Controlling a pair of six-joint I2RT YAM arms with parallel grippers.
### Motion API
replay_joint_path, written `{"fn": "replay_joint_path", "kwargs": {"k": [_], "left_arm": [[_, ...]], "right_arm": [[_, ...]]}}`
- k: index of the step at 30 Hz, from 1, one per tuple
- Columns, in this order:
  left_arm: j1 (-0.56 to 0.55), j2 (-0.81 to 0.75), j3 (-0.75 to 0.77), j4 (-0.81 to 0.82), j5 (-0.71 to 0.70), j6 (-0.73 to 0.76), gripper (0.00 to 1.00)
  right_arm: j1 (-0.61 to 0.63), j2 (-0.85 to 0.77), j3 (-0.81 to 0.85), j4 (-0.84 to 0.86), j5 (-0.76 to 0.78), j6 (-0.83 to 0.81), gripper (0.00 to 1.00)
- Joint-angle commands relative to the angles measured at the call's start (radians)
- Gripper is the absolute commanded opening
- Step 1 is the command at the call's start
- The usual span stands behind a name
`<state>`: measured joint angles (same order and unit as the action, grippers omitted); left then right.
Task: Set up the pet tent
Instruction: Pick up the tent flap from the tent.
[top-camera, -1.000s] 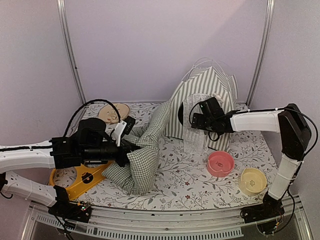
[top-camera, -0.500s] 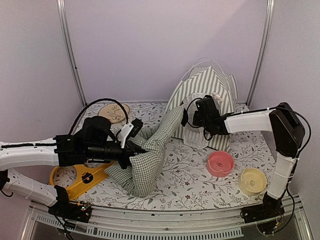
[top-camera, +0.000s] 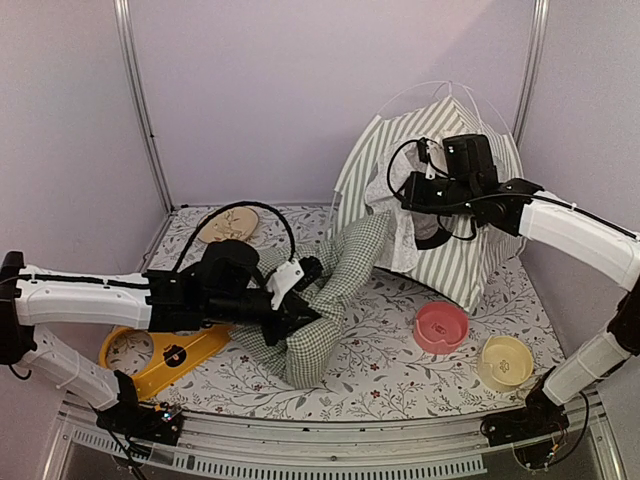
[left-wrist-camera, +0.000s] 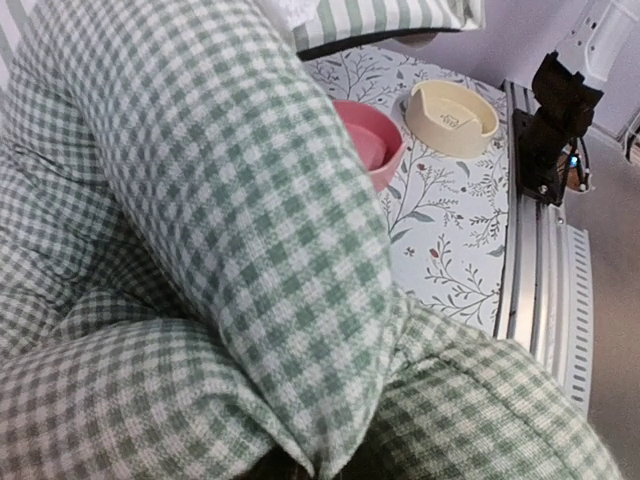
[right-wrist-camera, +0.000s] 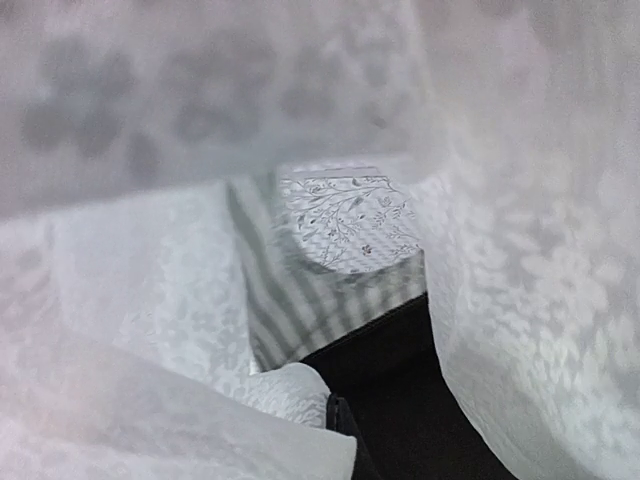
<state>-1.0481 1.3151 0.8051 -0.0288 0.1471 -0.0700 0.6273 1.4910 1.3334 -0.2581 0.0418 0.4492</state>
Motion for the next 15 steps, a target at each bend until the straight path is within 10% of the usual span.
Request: {"fn": "replay_joint_path", "kwargs": {"k": [1, 10, 15], "left_arm": [[-0.031, 0.019, 0.066, 0.080, -0.038, 0.122, 0.00], [-0.048, -0.001, 0.048, 0.091, -0.043, 0.047, 0.00], [-0.101, 0.001, 0.041, 0.055, -0.117, 0.068, 0.00]], "right_arm": [[-0.029, 0.024, 0.003, -0.103, -0.165, 0.013, 0.00], [-0.159, 0.290, 0.146, -0.050, -0.448, -0.129, 0.00], [-0.159, 0.346, 0.092, 0.049, -0.689, 0.058, 0.00]]}}
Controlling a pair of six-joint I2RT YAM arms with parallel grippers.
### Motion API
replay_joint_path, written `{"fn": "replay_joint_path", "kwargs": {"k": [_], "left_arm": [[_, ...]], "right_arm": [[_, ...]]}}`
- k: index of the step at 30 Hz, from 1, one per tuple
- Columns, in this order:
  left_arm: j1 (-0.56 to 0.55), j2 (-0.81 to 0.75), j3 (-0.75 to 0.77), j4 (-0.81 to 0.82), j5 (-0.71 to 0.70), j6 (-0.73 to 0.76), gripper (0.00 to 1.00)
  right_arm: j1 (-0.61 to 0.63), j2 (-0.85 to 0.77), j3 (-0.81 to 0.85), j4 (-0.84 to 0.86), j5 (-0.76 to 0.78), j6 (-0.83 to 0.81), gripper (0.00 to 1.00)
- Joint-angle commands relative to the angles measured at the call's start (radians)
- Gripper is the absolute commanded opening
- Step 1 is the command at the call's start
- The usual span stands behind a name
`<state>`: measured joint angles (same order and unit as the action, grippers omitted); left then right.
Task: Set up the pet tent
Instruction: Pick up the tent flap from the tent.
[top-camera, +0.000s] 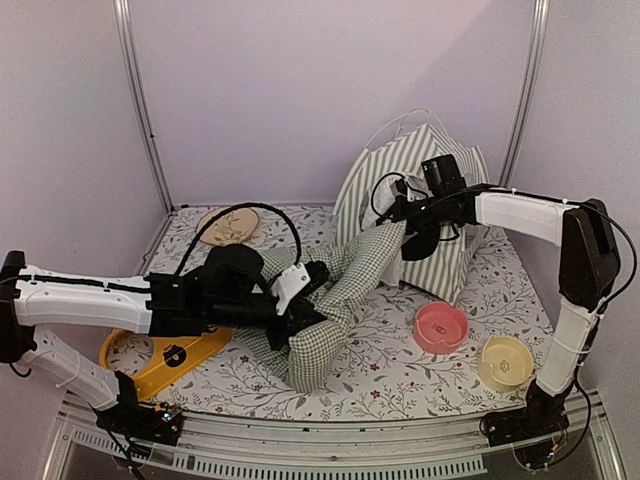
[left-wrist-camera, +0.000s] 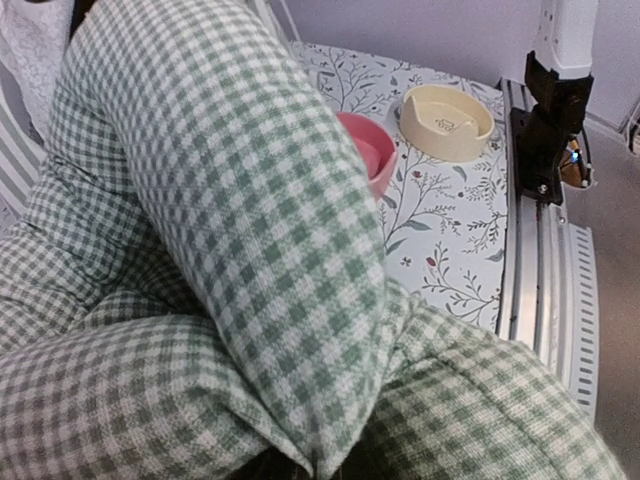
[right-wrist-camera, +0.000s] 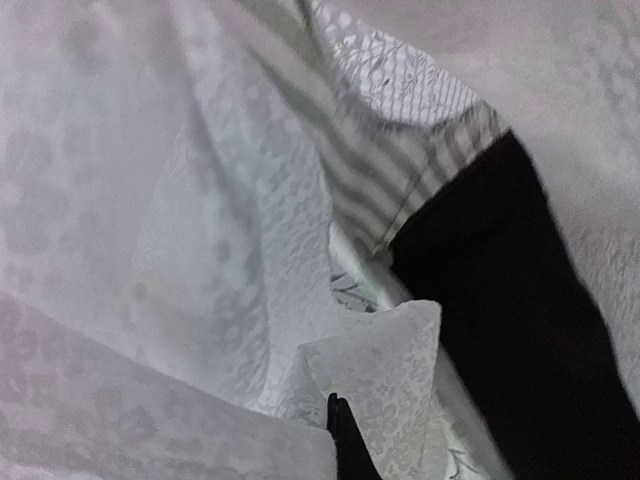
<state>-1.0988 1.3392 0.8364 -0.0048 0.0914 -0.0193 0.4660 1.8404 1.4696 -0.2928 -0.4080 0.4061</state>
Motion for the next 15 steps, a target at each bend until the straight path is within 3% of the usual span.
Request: {"fn": "replay_joint_path", "kwargs": {"k": [1, 7, 15], "left_arm": [[-0.066, -0.029, 0.004, 0.024, -0.077, 0.021, 0.00], [-0.187, -0.020, -0.025, 0.060, -0.207, 0.136, 0.00], [-0.190, 0.073, -0.025, 0.175, -0.371, 0.347, 0.00]], "right_arm": [[0.002, -0.024, -0.074, 0.108, -0.258, 0.139, 0.00], [0.002, -0.137, -0.114, 0.095, -0.283, 0.172, 0.00], [0.002, -0.243, -0.085, 0.034, -0.304, 0.183, 0.00]]}}
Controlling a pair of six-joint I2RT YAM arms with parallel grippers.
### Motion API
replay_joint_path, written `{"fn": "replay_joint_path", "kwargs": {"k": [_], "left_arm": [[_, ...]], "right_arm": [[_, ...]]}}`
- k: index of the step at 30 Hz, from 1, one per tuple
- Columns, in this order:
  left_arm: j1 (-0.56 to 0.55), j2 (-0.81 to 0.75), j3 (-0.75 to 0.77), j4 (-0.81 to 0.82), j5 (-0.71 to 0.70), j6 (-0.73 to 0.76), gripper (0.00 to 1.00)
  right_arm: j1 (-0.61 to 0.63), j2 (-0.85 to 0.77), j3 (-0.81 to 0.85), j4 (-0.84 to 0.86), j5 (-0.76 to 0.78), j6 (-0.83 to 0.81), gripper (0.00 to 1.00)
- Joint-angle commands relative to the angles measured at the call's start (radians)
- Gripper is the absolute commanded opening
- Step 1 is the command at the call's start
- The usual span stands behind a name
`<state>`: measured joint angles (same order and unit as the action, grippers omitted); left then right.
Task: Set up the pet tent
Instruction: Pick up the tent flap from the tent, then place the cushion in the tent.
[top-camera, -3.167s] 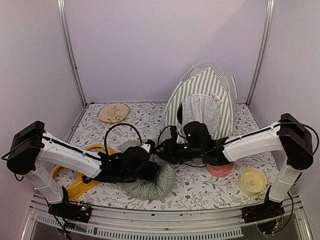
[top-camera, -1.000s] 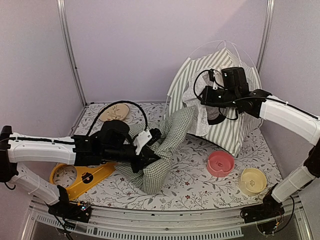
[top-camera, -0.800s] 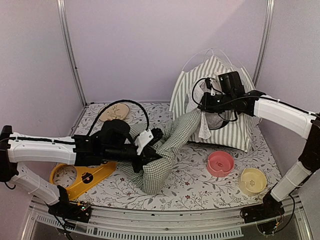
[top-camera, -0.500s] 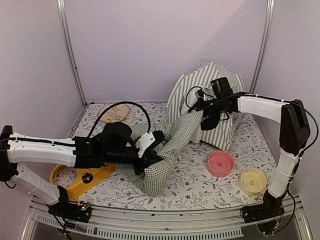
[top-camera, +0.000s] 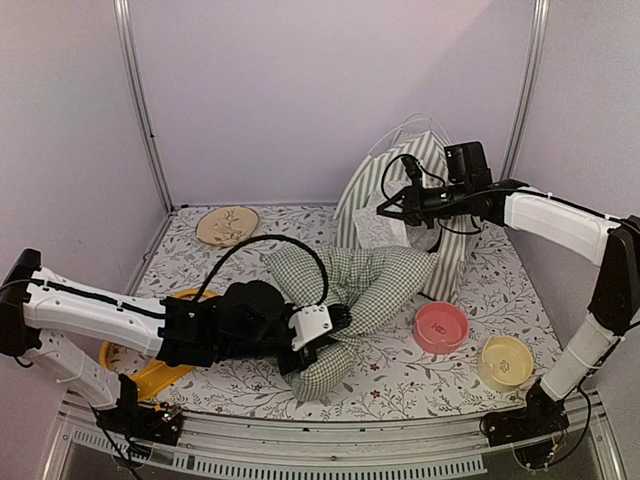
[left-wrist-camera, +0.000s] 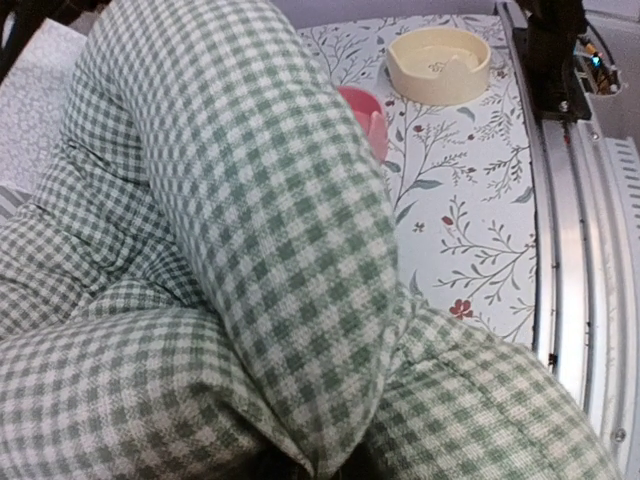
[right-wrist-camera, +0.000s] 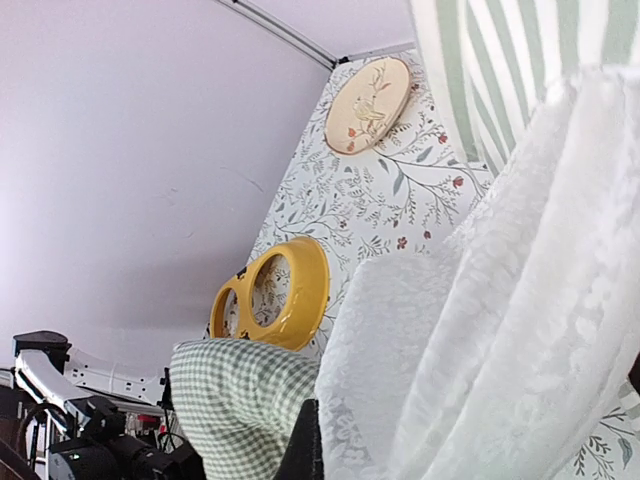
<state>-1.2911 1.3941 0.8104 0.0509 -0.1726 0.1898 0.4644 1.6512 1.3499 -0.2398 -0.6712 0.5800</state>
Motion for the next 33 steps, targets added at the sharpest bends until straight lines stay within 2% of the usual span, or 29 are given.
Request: {"fn": "replay_joint_path", "kwargs": {"k": [1, 7, 9, 14, 17, 28, 33], "left_arm": [[0.004, 0.030, 0.004, 0.133, -0.116, 0.173, 0.00], [0.040, 0.119, 0.066, 0.147, -0.098, 0.315, 0.00], [0.066, 0.132, 0.074, 0.167, -0.037, 0.359, 0.00], [0.148, 0.188, 0.166, 0.061, 0.106, 0.384, 0.00], [0.151, 0.208, 0.187, 0.082, 0.221, 0.427, 0.00], [0.108, 0.342, 0.333, 0.063, 0.478, 0.507, 0.00], [0.179, 0.387, 0.365, 0.093, 0.659, 0.467, 0.00]], "right_arm": [[0.003, -0.058, 0.044, -0.035, -0.048, 0.005, 0.00], [0.002, -0.072, 0.134, -0.119, -0.075, -0.026, 0.00], [0.002, -0.077, 0.159, -0.144, -0.079, -0.032, 0.00], [-0.007, -0.077, 0.222, -0.206, -0.089, -0.051, 0.00], [-0.007, -0.074, 0.236, -0.217, -0.100, -0.053, 0.00], [-0.019, -0.060, 0.252, -0.250, -0.088, -0.084, 0.00], [-0.021, -0.051, 0.254, -0.250, -0.091, -0.088, 0.00]]}}
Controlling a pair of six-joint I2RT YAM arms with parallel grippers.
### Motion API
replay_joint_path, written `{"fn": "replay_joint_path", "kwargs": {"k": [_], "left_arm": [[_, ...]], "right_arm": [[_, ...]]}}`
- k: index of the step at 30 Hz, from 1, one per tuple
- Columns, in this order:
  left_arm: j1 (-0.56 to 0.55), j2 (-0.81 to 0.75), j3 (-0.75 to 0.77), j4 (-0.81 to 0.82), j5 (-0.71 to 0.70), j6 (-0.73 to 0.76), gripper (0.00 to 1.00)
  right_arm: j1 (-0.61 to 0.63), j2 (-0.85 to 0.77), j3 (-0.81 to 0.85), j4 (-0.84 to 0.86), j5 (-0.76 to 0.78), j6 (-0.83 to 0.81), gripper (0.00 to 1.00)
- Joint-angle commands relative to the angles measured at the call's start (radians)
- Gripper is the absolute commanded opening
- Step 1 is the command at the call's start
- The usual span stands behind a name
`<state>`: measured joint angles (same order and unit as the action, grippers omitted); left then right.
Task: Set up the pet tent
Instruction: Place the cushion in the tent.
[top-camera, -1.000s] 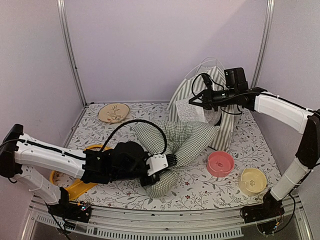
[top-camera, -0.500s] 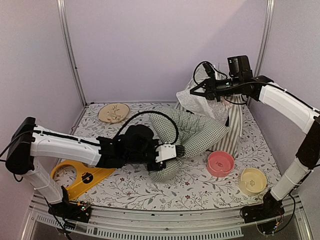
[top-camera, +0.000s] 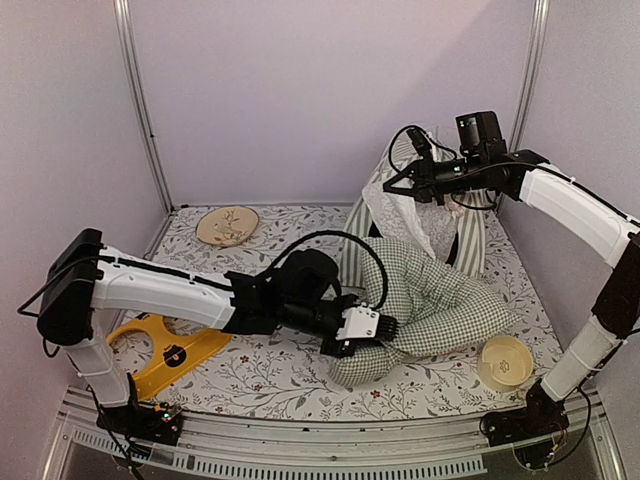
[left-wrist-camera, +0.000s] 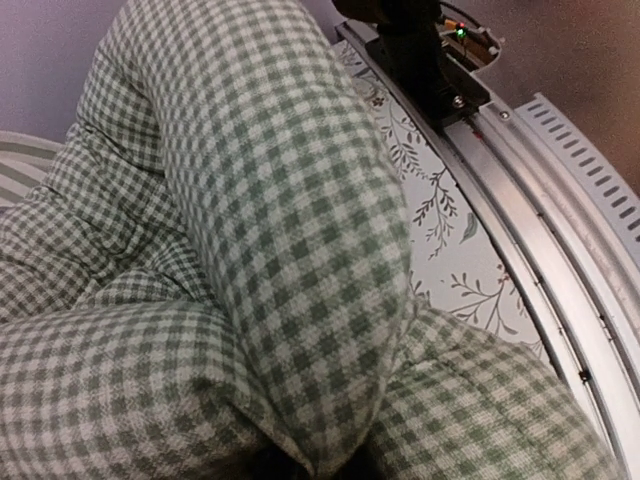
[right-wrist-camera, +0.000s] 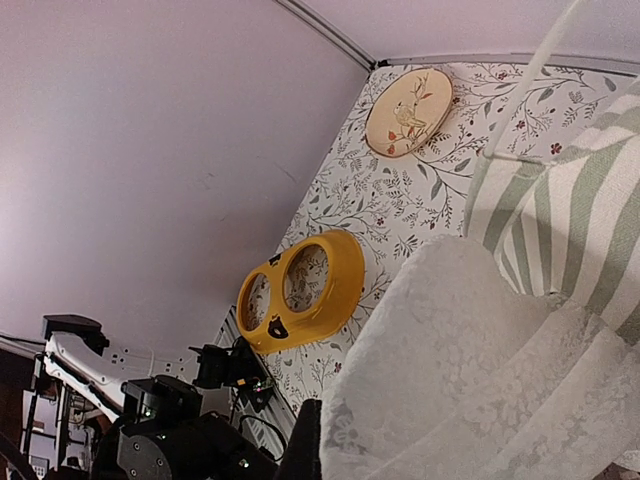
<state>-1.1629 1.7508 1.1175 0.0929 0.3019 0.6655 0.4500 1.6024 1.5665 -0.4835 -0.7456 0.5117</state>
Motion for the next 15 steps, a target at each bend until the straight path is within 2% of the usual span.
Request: {"fn": "replay_joint_path", "kwargs": {"k": [1, 3, 6, 8, 12, 15], "left_arm": [[0.059, 0.046, 0.080, 0.037, 0.212, -0.006, 0.00], [0.091, 0.089, 0.135, 0.009, 0.251, -0.004, 0.00], [0.182, 0.157, 0.238, 0.002, 0.426, -0.084, 0.00], [0.222, 0.199, 0.285, 0.031, 0.465, -0.132, 0.00], [0.306, 0.357, 0.491, -0.062, 0.598, -0.282, 0.00], [0.336, 0.421, 0.558, -0.064, 0.613, -0.400, 0.00]], "right_arm": [[-0.007, -0.002, 0.039, -0.006, -0.018, -0.019, 0.00], [-0.007, -0.004, 0.040, -0.003, -0.023, -0.017, 0.00], [-0.007, -0.007, 0.038, -0.001, -0.026, -0.012, 0.00], [-0.007, -0.011, 0.033, -0.001, -0.022, -0.010, 0.00], [-0.007, -0.018, 0.018, 0.002, -0.022, -0.007, 0.00], [-0.007, -0.033, -0.007, 0.012, -0.014, -0.006, 0.00]]}}
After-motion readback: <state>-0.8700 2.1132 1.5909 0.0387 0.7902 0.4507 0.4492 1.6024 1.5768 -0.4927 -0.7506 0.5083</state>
